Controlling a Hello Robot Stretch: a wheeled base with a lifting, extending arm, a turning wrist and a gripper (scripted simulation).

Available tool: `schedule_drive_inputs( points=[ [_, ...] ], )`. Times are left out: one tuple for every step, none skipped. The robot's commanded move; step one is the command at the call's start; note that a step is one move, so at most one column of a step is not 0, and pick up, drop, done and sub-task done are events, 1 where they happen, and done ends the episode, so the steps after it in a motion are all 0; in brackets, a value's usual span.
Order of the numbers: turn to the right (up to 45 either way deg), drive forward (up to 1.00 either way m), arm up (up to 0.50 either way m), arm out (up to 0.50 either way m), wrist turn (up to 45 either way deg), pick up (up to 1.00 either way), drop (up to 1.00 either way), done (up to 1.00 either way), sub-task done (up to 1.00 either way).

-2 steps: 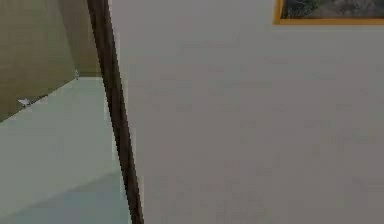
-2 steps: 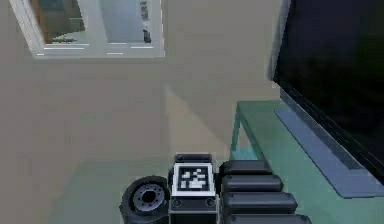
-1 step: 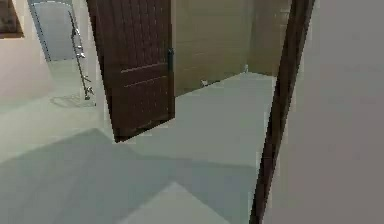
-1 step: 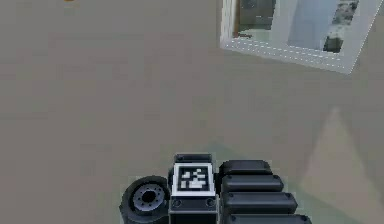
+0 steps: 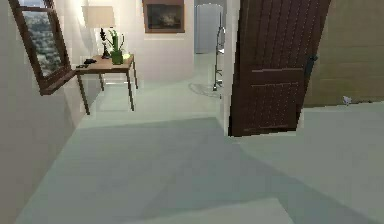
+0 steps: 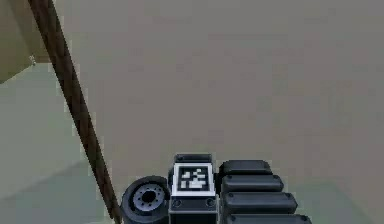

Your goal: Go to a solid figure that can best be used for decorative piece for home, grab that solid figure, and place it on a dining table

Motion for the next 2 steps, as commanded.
schedule_drive_inputs(
  points=[
    [0.0,1.00,0.00,0.00,0.0,0.00,0.00,0.00,0.00],
    [-3.0,0.00,0.00,0.00,0.0,0.00,0.00,0.00,0.00]
  ],
)
